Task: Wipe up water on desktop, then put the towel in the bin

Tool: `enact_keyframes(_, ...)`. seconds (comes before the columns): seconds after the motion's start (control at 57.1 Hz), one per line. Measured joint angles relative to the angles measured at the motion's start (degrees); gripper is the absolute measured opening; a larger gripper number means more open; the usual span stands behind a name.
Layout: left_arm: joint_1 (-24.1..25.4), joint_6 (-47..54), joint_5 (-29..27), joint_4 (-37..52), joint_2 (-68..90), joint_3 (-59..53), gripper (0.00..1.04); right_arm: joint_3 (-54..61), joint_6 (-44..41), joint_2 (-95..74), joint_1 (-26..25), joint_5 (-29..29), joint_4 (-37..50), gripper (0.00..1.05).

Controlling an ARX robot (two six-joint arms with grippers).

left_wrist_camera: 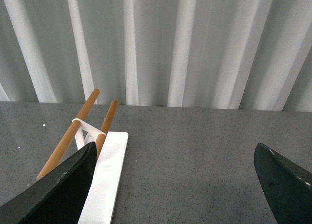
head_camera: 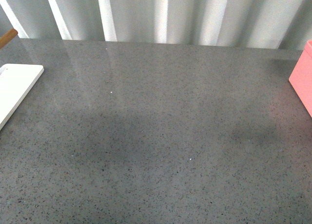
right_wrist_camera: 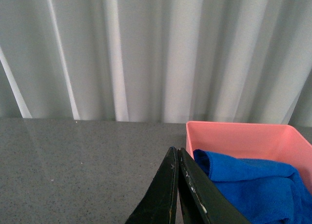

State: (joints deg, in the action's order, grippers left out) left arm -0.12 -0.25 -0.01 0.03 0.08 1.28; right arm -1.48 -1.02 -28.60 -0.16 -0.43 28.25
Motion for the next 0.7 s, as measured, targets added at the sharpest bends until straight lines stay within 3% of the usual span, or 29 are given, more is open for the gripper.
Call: enact_keyframes(0.701,0.0,0.0,0.0,0.0,0.0,0.0,0.98,0.1,0.3,16.7,0.0,0.2,-16.2,0.03)
